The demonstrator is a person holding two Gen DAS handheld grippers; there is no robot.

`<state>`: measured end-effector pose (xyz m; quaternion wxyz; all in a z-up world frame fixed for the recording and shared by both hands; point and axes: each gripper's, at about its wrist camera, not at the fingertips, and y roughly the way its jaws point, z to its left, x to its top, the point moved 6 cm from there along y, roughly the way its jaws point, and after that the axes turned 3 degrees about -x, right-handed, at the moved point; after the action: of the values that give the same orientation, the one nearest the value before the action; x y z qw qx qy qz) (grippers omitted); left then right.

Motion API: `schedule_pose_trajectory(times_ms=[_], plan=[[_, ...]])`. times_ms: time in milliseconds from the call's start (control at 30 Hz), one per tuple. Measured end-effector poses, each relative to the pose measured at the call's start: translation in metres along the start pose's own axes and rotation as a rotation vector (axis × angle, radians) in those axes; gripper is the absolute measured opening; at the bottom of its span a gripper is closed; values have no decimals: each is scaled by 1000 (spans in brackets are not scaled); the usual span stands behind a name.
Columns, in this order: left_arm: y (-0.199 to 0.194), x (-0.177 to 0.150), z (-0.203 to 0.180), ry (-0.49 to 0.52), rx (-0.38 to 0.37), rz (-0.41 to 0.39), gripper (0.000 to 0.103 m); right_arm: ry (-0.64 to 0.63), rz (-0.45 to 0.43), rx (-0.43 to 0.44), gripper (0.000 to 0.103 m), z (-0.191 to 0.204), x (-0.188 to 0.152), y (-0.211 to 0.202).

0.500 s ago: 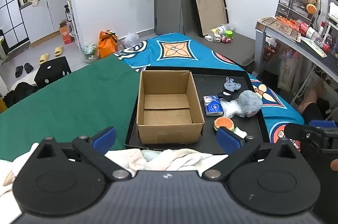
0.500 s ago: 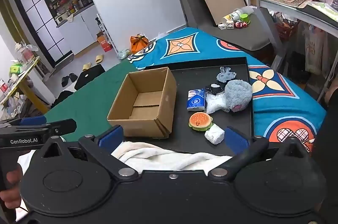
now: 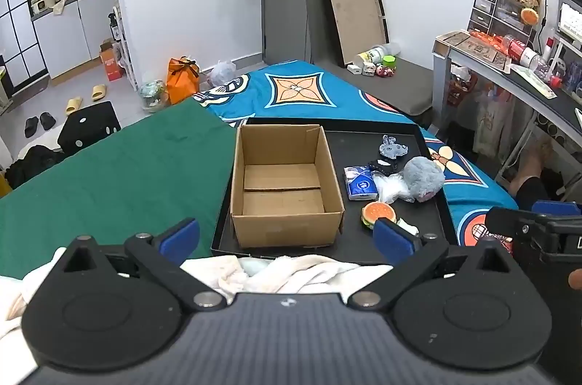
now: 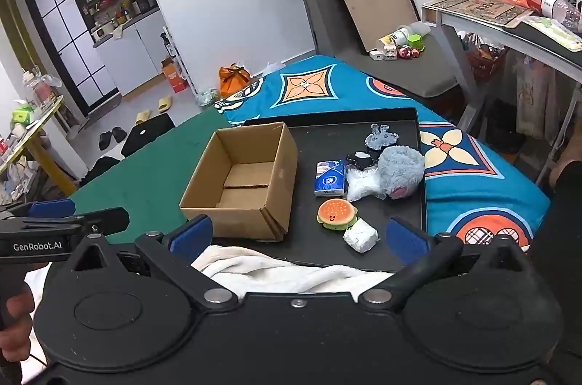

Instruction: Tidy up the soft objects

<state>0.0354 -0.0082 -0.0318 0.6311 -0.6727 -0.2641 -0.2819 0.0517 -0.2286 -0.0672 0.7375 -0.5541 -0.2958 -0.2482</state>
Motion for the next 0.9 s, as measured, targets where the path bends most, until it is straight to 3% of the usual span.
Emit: schedule_pose_trajectory(times_ms=[900], plan=[[-17,-4,5,-26,-6,-34,101,-2,-25,-32,103,-2,-2,-7]])
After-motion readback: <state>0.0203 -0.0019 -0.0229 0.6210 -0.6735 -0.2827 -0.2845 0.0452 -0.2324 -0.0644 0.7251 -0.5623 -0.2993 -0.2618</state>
